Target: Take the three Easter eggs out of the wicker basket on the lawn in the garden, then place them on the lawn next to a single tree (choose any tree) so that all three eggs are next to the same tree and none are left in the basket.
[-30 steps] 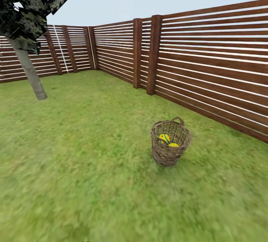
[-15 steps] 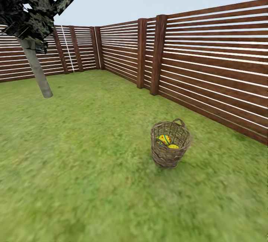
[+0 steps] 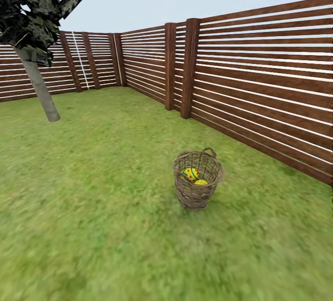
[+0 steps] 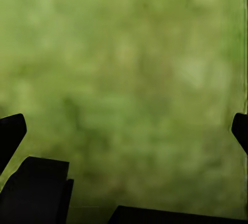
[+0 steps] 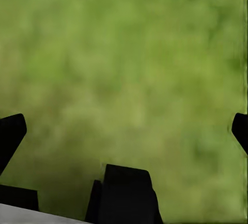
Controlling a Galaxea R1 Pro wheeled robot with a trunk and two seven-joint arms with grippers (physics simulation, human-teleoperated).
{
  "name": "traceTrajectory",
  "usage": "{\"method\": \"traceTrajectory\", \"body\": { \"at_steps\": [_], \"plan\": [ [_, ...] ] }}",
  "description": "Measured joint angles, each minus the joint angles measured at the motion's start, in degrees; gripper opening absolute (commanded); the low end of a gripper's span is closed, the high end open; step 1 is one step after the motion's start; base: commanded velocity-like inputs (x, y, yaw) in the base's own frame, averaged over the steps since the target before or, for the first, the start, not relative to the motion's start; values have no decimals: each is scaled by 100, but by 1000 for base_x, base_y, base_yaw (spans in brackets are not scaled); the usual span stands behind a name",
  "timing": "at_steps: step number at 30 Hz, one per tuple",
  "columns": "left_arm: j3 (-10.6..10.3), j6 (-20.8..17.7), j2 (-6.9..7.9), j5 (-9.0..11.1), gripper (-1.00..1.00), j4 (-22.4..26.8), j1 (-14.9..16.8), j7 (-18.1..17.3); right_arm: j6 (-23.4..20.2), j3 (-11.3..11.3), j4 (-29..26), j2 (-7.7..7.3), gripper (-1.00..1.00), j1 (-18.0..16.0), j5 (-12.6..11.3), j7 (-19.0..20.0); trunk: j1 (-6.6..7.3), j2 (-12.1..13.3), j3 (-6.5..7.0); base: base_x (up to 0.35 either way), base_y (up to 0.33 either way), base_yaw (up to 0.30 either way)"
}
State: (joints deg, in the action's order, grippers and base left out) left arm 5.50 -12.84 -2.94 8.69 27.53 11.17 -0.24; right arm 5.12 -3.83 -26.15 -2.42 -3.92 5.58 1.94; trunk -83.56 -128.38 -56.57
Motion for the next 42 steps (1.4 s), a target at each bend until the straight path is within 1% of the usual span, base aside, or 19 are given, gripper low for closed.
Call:
{"method": "traceTrajectory", "body": {
  "at_steps": [8, 36, 39, 42],
  "plan": [
    [0, -1, 0, 0, 100, 2, -1, 0, 1, 5, 2, -1, 100, -1, -2, 0, 0, 0, 0, 0, -326, 184],
    [0, -1, 0, 0, 100, 2, -1, 0, 3, 9, 2, -1, 100, -2, -1, 0, 0, 0, 0, 0, -332, 288],
    [1, -1, 0, -1, 100, 3, -1, -2, 2, 8, 2, -1, 100, -2, -3, 0, 0, 0, 0, 0, -270, 257],
    [4, -2, 0, -3, 100, 2, -1, -1, 2, 6, 2, -1, 100, -1, -6, 0, 0, 0, 0, 0, -127, 74]
  ]
}}
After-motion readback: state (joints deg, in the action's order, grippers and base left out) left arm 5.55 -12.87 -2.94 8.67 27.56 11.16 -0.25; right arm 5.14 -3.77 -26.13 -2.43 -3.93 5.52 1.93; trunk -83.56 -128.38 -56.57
